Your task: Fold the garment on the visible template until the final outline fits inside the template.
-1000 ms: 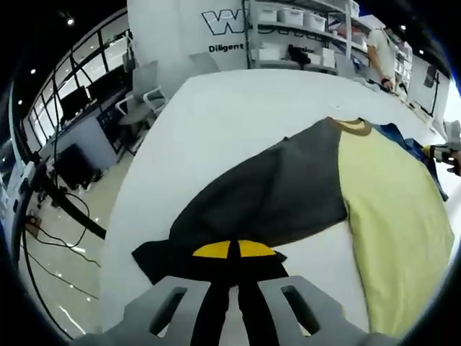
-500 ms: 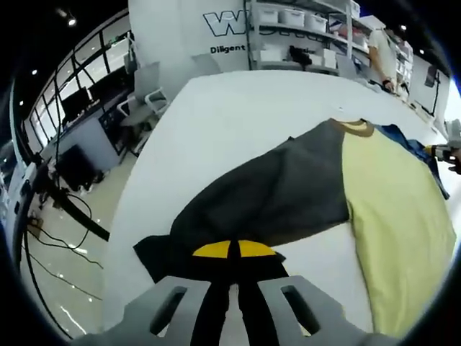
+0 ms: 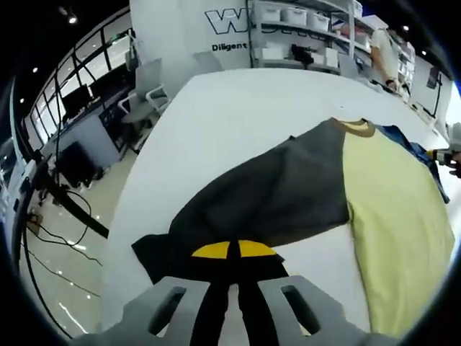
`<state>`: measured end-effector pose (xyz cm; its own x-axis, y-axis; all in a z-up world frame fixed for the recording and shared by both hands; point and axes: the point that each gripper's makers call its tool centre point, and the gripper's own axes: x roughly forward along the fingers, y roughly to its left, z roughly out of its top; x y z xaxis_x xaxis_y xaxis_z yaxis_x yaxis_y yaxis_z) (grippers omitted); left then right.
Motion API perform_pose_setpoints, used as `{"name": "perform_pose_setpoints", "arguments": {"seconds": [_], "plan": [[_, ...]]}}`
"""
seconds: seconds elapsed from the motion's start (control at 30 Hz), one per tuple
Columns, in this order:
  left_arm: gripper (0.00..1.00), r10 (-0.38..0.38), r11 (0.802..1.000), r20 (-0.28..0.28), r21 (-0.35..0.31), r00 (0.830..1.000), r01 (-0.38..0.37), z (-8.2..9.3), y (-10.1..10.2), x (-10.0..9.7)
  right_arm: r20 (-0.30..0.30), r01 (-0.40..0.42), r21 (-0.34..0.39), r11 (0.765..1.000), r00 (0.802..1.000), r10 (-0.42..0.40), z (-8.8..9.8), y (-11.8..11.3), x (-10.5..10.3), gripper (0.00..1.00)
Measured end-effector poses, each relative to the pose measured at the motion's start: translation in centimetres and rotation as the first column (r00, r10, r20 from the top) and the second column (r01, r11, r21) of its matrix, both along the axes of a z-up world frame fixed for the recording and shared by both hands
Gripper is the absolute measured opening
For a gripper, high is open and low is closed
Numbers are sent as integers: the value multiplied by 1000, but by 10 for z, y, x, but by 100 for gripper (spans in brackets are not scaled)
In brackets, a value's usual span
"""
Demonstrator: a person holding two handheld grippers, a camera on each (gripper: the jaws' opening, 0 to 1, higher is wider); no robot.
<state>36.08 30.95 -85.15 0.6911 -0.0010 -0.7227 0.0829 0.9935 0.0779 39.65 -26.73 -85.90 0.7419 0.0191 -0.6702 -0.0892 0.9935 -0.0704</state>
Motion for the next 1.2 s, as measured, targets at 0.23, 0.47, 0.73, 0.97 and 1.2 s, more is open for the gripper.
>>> {"name": "perform_pose_setpoints", "arguments": {"seconds": [0.23,0.47,0.73,0.97,1.2], "plan": [[27,0,1000,24,-19,1000,1,12,-5,-7,30,-43,60,997,999,41,18,22,-22,18],[38,-35,998,49,-56,998,38,26,-23,-15,62,-178,92,980,983,173,32,61,-35,31],[51,-72,990,62,-113,995,79,37,-40,-28,53,-250,111,962,968,246,27,90,-40,25],[48,-122,984,72,-121,990,130,44,-56,-44,36,-301,114,947,954,299,18,106,-46,10],[48,-144,977,78,-148,987,154,48,-66,-55,12,-309,149,939,951,310,9,112,-50,2]]}}
